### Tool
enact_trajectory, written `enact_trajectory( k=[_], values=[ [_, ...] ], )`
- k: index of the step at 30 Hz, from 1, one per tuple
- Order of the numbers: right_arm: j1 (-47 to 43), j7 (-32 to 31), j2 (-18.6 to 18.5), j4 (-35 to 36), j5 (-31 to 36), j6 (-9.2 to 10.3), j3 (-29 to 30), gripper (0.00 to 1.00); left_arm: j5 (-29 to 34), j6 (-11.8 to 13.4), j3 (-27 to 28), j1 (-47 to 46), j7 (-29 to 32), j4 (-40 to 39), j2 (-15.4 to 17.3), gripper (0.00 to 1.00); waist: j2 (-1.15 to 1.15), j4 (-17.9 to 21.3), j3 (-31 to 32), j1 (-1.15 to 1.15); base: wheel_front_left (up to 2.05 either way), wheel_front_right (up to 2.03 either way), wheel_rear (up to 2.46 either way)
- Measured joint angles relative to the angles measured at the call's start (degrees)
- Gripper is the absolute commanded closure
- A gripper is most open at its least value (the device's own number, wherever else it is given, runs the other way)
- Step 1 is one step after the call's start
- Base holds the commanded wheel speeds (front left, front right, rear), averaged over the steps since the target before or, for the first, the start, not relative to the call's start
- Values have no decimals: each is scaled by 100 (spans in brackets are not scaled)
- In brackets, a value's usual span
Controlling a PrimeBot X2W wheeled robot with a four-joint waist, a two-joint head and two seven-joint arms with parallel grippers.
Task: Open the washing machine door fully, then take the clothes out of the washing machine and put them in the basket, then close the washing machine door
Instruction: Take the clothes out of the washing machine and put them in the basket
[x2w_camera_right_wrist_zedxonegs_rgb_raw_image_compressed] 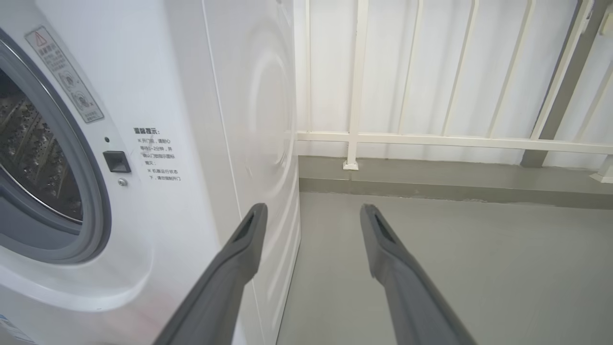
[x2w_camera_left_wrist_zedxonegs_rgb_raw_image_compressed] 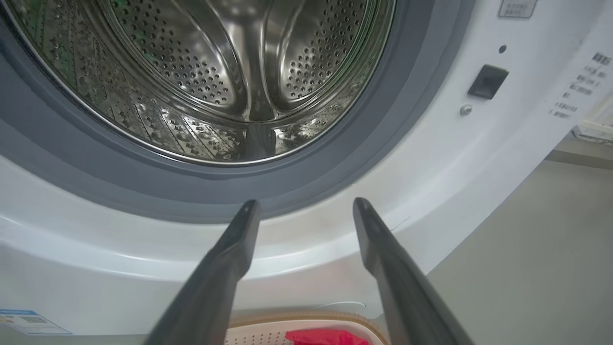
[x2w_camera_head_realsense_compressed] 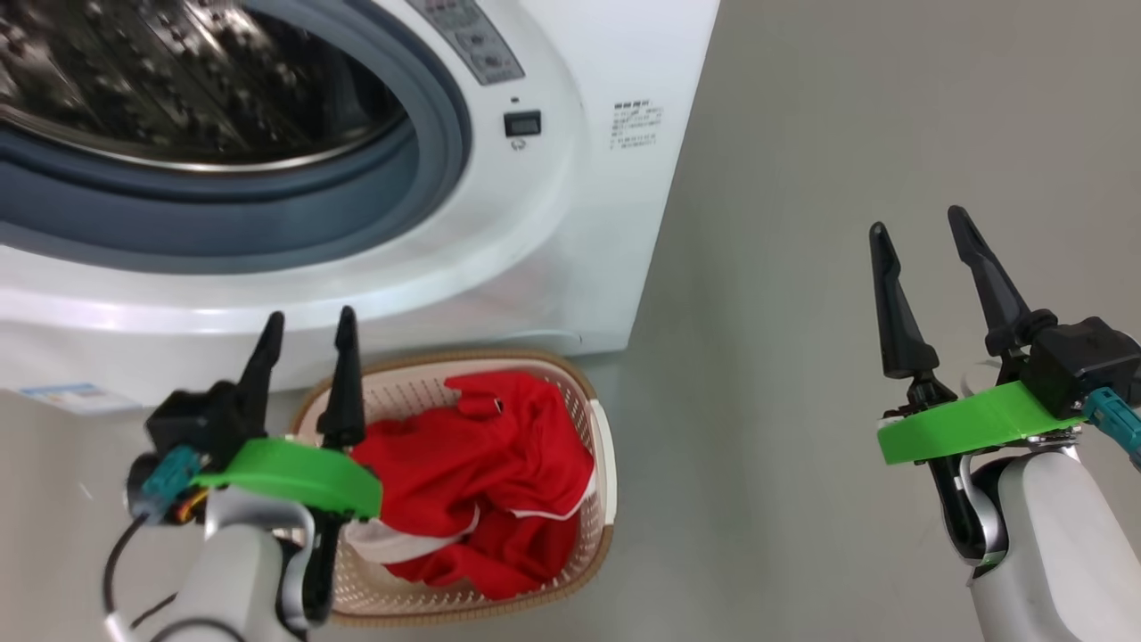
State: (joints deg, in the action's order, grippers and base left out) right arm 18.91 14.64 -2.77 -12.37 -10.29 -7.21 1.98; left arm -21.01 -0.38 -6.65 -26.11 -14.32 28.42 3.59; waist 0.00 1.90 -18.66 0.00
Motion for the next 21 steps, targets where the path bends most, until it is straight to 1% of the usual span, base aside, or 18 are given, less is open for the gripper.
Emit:
enact_trajectory(
  k=[5, 8, 15, 21],
  values=[
    [-86, -1, 0, -86, 23, 0, 34, 0, 176, 62, 233, 451, -8, -571, -13, 0, 0, -25, 320, 0, 0, 0, 0],
    [-258, -1, 1, -127, 21, 0, 47, 0, 259, 156, 335, 723, -15, -795, -16, 0, 0, -33, 525, 0, 0, 0, 0],
    [-588, -1, 3, -162, -24, 0, 90, 0, 349, 171, 489, 1300, -16, -1367, -19, 0, 0, -36, 1008, 0, 0, 0, 0],
    [-968, -1, 8, -136, -30, -1, 110, 0, 332, 140, 475, 1933, 46, -1608, 14, 0, 0, -16, 1407, 0, 0, 0, 0]
  ],
)
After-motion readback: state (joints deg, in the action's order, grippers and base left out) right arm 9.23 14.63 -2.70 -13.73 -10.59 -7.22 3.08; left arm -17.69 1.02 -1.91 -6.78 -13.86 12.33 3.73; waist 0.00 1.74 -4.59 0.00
